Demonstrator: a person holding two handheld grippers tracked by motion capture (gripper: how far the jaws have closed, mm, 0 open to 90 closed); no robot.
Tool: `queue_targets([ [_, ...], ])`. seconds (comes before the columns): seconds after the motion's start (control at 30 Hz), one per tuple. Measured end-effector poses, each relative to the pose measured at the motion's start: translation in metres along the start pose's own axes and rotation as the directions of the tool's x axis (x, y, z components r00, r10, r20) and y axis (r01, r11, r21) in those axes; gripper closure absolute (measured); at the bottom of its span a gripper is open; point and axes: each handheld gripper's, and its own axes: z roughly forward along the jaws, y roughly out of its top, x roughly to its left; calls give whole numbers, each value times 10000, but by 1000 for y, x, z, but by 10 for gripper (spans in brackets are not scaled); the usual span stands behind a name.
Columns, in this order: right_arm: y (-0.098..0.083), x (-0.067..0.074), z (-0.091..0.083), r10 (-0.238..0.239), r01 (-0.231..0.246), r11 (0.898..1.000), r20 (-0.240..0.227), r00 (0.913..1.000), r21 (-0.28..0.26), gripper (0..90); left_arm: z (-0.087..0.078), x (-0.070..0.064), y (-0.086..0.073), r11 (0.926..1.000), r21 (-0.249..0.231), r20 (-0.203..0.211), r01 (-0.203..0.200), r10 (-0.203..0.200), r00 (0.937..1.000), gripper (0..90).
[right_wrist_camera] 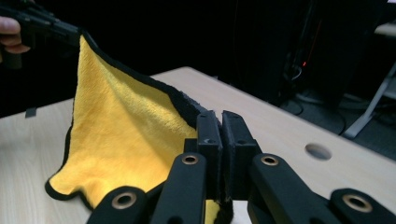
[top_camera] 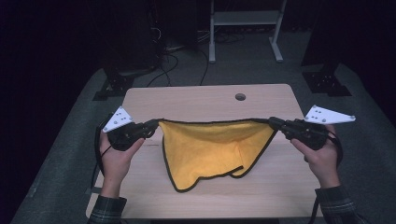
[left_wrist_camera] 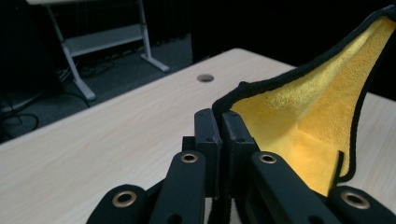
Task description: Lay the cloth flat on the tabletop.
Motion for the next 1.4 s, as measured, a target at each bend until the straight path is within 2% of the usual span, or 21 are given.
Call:
queue_targets([
  [0.2,12,4,-10,-227,226,9992,-11,9997,-321,858,-7,-4,5,9996,-243,74,-133,135,9999,865],
  [0.43,29,17,-28,-644,640,9958,-36,9979,-649,858,-24,-12,18,9966,-733,103,-370,379,9992,866],
  [0.53,38,26,-40,-847,841,9925,-28,9964,-882,858,-40,-21,29,9913,-1126,184,-681,706,9973,866],
  [0.57,41,30,-44,-939,931,9911,-42,9956,-953,858,-40,-21,29,9913,-1126,184,-681,706,9973,866],
  [0.6,43,33,-48,-1001,990,9899,-55,9950,-1018,858,-49,-26,33,9879,-1323,221,-808,844,9962,866],
  [0.7,49,40,-57,-1154,1138,9872,-79,9933,-1114,858,-58,-31,38,9846,-1521,362,-863,928,9950,866],
  [0.8,60,55,-77,-1441,1414,9807,-104,9895,-1353,858,-78,-43,47,9762,-1879,491,-1083,1195,9916,866],
  [0.83,60,55,-77,-1441,1414,9807,-104,9895,-1353,858,-78,-43,47,9762,-1879,491,-1083,1195,9916,866],
  [0.87,65,61,-85,-1552,1511,9780,-177,9877,-1439,858,-85,-48,50,9741,-1899,483,-1229,1343,9898,866],
  [0.93,67,65,-89,-1662,1620,9771,-190,9859,-1378,857,-88,-51,51,9751,-1810,518,-1278,1392,9889,866],
  [1.0,65,63,-87,-1618,1589,9810,-181,9867,-1111,857,-81,-48,49,9819,-1447,671,-1225,1333,9888,866],
  [1.03,62,60,-82,-1530,1509,9844,-172,9881,-902,857,-81,-48,49,9819,-1447,671,-1225,1333,9888,866],
  [1.07,58,54,-76,-1410,1396,9881,-179,9898,-647,857,-65,-42,41,9919,-828,849,-964,1034,9910,866],
  [1.17,37,31,-51,-815,818,9965,-149,9966,181,858,-34,-25,21,9993,132,1177,-348,330,9925,866],
  [1.2,28,23,-42,-601,606,9973,-144,9981,417,858,-23,-19,14,9990,413,1235,-154,102,9923,866],
  [1.23,28,23,-42,-601,606,9973,-144,9981,417,858,-23,-19,14,9990,413,1235,-154,102,9923,866],
  [1.27,11,8,-24,-210,224,9959,-169,9996,876,857,-2,-9,-2,9950,992,1241,130,-254,9919,866],
  [1.3,11,8,-24,-210,224,9959,-169,9996,876,857,-2,-9,-2,9950,992,1241,130,-254,9919,866],
  [1.33,-6,-4,-7,142,-116,9911,-192,9997,1325,857,16,-1,-17,9881,1524,1112,204,-377,9931,866],
  [1.37,-6,-4,-7,142,-116,9911,-192,9997,1325,857,16,-1,-17,9881,1524,1112,204,-377,9931,866],
  [1.4,-21,-13,9,347,-326,9835,-91,9994,1779,857,25,2,-24,9850,1706,1051,266,-450,9934,866],
])
